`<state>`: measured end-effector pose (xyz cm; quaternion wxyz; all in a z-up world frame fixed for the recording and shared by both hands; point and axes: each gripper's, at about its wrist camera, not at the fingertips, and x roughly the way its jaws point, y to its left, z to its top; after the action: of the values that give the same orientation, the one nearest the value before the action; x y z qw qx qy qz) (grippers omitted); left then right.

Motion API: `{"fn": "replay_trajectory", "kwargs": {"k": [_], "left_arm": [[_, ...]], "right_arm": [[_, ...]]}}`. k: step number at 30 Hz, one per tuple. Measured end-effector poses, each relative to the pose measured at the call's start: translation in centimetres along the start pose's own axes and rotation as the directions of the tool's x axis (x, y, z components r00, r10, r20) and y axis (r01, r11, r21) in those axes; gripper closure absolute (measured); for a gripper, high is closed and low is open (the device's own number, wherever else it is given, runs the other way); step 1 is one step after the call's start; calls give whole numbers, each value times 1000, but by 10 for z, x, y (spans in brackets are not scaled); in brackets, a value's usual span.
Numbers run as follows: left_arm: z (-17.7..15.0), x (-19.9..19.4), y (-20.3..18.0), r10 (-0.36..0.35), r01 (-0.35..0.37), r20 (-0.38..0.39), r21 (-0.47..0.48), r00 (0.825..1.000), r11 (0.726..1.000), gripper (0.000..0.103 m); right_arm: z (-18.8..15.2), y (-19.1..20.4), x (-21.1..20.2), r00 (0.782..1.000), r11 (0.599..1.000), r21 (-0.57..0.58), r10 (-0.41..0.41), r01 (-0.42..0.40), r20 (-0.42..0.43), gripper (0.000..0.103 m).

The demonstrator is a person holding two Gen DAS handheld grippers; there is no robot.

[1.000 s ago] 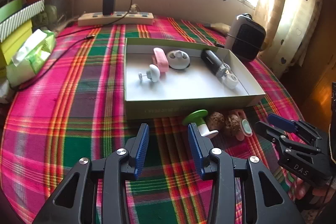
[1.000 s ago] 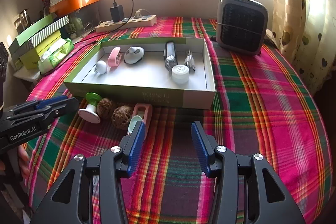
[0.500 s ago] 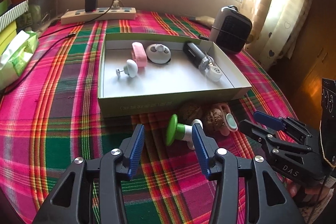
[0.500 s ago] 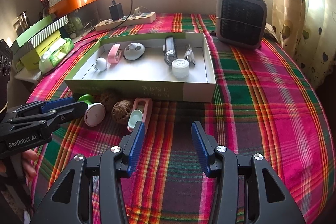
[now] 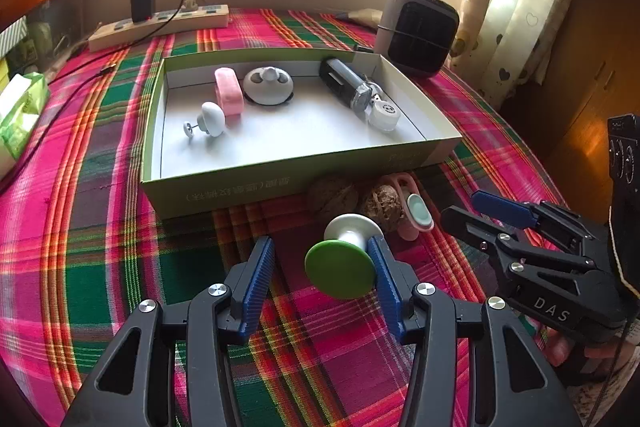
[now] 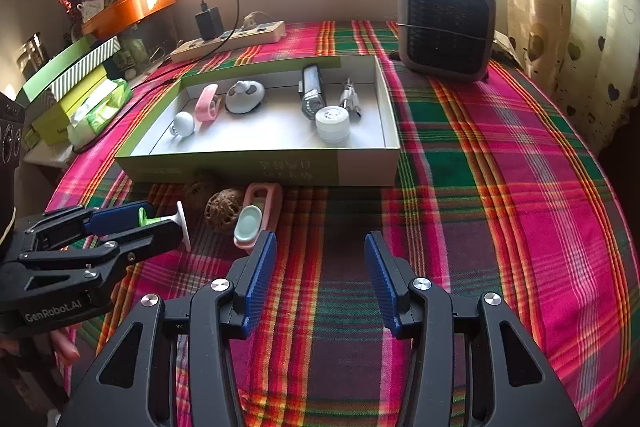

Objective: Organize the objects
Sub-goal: 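Lower the left tool onto the green-and-white spool and close on it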

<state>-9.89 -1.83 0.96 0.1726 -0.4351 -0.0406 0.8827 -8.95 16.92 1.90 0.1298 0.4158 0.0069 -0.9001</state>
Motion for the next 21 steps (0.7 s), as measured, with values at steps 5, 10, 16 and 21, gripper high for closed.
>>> {"fn": "replay_trajectory", "kwargs": {"k": [5,10,16,21], "left_arm": [[1,6,-3,-21,21,-18,17,1000,1000,55],[4,10,-5,-1,2,-16,39,1000,999,55],[6,10,0,-12,12,-17,18,1000,1000,55],[3,8,0,-6,6,-22,17,1000,1000,55]], "right_arm": [[-2,-4,-1,1000,1000,27,-13,13,-2,55],[-1,-6,-2,1000,999,38,-23,23,-3,55],[-1,-4,-2,1000,999,39,-23,23,-2,55],[1,-1,-2,1000,999,30,-23,23,3,55]]}}
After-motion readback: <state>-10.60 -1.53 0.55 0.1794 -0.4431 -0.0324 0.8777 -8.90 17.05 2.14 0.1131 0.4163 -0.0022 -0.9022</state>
